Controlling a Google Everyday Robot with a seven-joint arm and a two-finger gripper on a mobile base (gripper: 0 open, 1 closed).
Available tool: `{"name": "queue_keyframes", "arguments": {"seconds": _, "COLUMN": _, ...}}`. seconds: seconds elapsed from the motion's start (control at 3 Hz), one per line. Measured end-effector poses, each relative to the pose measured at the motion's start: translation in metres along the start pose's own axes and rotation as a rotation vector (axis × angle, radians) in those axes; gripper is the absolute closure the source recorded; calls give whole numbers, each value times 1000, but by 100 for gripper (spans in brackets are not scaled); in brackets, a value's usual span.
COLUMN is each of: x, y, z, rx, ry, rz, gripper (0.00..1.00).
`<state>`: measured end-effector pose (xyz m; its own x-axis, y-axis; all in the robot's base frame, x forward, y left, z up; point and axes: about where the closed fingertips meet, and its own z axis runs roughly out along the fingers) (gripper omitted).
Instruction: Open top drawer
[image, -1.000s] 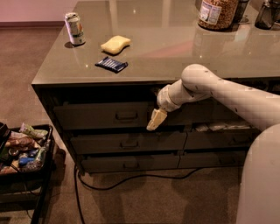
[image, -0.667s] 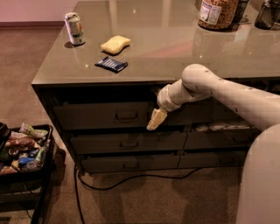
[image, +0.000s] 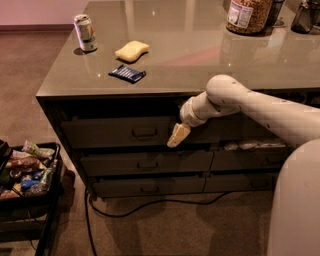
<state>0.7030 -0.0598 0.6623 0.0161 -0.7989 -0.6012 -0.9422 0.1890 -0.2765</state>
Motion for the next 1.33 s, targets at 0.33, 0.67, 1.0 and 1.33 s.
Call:
{"name": "queue_keyframes", "arguments": {"seconds": 0.33, "x": 5, "y": 11, "z": -6, "rx": 51, "ry": -1, "rz": 52, "gripper": 0}}
{"name": "queue_keyframes", "arguments": {"seconds": 0.67, "x": 4, "y": 14, "z": -2, "rx": 41, "ry": -2, "rz": 49, "gripper": 0}}
{"name": "queue_keyframes", "arguments": {"seconds": 1.0, "x": 7, "y": 23, "z": 6, "rx": 13, "ry": -20, "rz": 67, "gripper": 0}}
{"name": "queue_keyframes", "arguments": {"seconds": 1.33, "x": 10, "y": 32, "z": 14, "rx": -20, "ry": -59, "rz": 95, "gripper": 0}}
